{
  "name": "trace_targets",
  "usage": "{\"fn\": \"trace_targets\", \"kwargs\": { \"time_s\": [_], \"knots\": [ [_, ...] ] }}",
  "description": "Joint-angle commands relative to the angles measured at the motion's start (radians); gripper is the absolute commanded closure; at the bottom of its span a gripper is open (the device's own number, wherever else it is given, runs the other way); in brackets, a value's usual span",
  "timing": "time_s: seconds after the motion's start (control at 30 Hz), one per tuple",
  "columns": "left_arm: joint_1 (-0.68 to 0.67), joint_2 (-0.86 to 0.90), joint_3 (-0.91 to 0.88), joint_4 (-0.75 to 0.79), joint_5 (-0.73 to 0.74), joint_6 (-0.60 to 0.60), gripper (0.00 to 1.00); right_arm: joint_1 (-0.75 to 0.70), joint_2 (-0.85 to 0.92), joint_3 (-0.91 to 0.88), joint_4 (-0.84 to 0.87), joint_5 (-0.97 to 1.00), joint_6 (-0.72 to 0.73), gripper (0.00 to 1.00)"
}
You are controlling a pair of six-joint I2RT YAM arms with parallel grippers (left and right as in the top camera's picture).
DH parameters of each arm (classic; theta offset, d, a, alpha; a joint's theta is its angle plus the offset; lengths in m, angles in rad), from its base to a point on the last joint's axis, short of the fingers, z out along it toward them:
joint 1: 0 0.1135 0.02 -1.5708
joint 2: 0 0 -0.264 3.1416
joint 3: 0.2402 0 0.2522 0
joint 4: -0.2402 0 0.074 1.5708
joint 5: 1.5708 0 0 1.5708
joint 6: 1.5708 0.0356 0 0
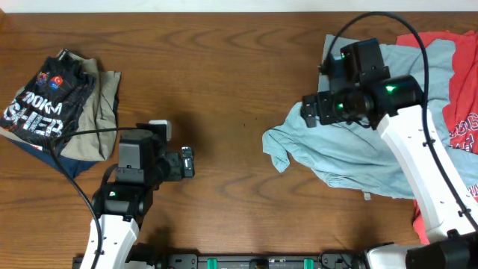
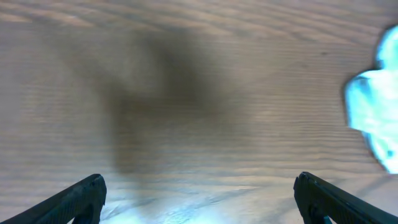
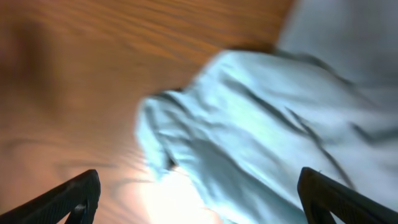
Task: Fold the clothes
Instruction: 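Grasp the light blue shirt with the right gripper and drag it leftward, then grasp the blue shirt's left side with the left gripper and pull left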
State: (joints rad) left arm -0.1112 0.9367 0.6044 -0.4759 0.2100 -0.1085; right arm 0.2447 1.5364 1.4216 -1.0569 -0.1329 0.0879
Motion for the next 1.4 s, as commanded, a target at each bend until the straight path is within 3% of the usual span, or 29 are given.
{"fn": "trace_targets", "kwargs": {
  "time_s": [0.0,0.13,0.37,0.67,0.8,0.83,0.9,0.93,1.1,1.27,1.37],
  "knots": [
    [0.005,0.011,0.024,0.013,0.070,-0.015,0.02,-0.014,0.001,-0.024,-0.038,0.072,0.002,0.04],
    [0.005,0.040,0.024,0.017,0.071,-0.040,0.02,0.008,0.003,-0.114,-0.021,-0.011,-0.061,0.08],
    [0.005,0.094,0.024,0.017,0.071,-0.089,0.02,0.064,0.003,-0.362,0.167,0.000,-0.059,0.17],
    [0.005,0.103,0.024,0.017,0.071,-0.089,0.02,0.114,0.003,-0.597,0.460,-0.006,-0.027,0.57],
    [0.005,0.103,0.024,0.017,0.071,-0.089,0.02,0.134,0.003,-0.634,0.517,-0.005,-0.006,0.64],
    [0.005,0.103,0.024,0.017,0.071,-0.089,0.02,0.137,0.003,-0.637,0.520,-0.004,-0.006,0.71],
    [0.005,0.103,0.024,0.017,0.071,-0.089,0.02,0.139,0.003,-0.637,0.520,-0.003,-0.005,0.96],
    [0.005,0.103,0.024,0.017,0.071,-0.089,0.02,0.141,0.003,-0.637,0.520,-0.003,0.006,0.99],
    [0.005,0.103,0.024,0.018,0.071,-0.089,0.02,0.175,0.003,-0.637,0.605,-0.163,0.039,0.99],
    [0.005,0.103,0.024,0.018,0.071,-0.089,0.02,0.260,0.003,-0.636,0.833,-0.378,0.186,0.99],
    [0.005,0.103,0.024,0.018,0.071,-0.089,0.02,0.332,0.003,-0.636,0.944,-0.391,0.253,0.99]
  ]
}}
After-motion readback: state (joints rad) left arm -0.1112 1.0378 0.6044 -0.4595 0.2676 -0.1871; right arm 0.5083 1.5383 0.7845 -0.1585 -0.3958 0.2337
